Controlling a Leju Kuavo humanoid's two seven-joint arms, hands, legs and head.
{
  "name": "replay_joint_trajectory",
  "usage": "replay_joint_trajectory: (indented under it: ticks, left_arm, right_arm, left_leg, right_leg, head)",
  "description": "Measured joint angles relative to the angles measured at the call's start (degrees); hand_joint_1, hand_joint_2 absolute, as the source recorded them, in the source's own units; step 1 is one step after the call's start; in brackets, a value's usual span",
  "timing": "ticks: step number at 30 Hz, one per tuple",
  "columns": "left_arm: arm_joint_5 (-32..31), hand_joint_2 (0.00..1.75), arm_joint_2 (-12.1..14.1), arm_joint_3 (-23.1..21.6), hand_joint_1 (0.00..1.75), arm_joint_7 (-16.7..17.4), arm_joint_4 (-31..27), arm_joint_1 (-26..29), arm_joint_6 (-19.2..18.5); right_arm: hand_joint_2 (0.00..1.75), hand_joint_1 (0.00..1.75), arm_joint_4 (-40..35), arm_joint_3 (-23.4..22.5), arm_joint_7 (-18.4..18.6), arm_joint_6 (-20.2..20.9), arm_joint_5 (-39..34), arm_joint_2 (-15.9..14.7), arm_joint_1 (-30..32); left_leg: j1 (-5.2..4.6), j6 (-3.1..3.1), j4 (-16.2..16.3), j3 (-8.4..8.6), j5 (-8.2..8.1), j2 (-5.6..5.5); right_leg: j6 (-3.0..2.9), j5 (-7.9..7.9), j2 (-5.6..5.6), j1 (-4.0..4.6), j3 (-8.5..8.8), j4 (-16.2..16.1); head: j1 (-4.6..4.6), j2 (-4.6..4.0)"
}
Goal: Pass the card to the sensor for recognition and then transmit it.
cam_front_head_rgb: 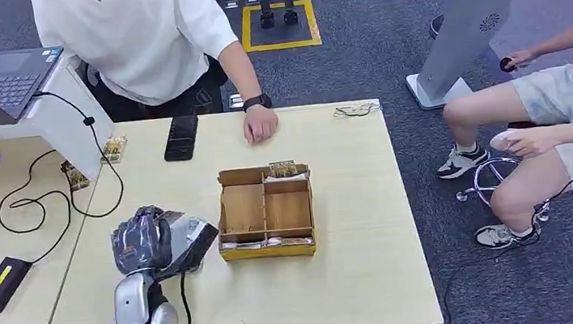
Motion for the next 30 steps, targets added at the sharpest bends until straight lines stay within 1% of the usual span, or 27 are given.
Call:
replay_joint_trajectory:
  ticks: [3,6,7,14,17,24,30]
  left_arm:
    - [-4.2,1.75,1.3,-2.0,1.75,2.9,1.7,-0.1,-0.2]
    - [-5.7,1.75,2.4,-3.3,1.75,3.9,3.1,-0.2,-0.6]
    - [-5.8,1.75,2.6,-3.5,1.75,3.9,3.3,-0.2,-0.7]
    - [-6.8,1.75,3.8,-4.5,1.75,4.2,5.1,-0.3,-4.7]
    - [-6.1,1.75,4.3,-4.5,1.75,3.4,5.7,-0.1,-5.9]
    - [-5.2,1.75,4.4,-5.1,1.75,3.4,6.3,-0.1,-6.3]
    - [-3.9,1.75,4.4,-5.2,1.75,2.6,6.3,-0.1,-6.4]
  right_arm:
    - [1.75,0.0,0.0,0.2,0.0,0.6,0.0,-0.2,0.0]
    - [1.75,0.0,-0.1,0.2,0.0,0.8,0.0,-0.3,0.0]
    - [1.75,0.0,-0.1,0.2,0.0,0.9,0.0,-0.4,0.0]
    - [1.75,0.0,-0.2,0.2,0.1,1.3,0.0,-0.5,0.0]
    - [1.75,0.0,-0.2,0.3,0.1,1.3,0.0,-0.6,0.0]
    - [1.75,0.0,-0.2,0.4,0.3,1.2,0.0,-0.7,0.0]
    - [1.75,0.0,-0.4,0.4,0.3,1.2,0.0,-0.7,0.0]
  left_leg:
    - [0.0,0.0,0.0,0.0,0.0,-0.02]
    - [0.0,0.0,0.0,0.01,0.0,0.0]
    - [0.0,0.0,0.0,0.01,0.0,0.0]
    - [0.0,0.0,0.0,0.03,0.0,-0.01]
    - [0.0,0.0,0.0,0.03,0.01,-0.04]
    - [0.0,0.0,0.0,0.05,0.01,-0.04]
    - [0.0,0.03,0.0,0.07,0.02,-0.04]
  right_leg:
    - [0.0,0.0,-0.01,0.0,0.01,0.0]
    - [0.0,0.0,0.01,0.0,0.0,0.0]
    - [0.0,0.0,0.0,0.0,0.01,0.0]
    - [0.01,0.01,-0.01,0.0,0.05,0.0]
    - [0.01,0.01,-0.04,0.0,0.07,0.0]
    - [0.01,0.01,-0.03,0.0,0.1,0.0]
    - [0.02,0.01,-0.04,0.0,0.14,0.0]
  head:
    - [0.02,0.0]
    - [-0.02,0.0]
    - [0.02,0.0]
    - [0.0,0.0]
    - [0.0,0.0]
    - [0.0,0.0]
    - [0.0,0.0]
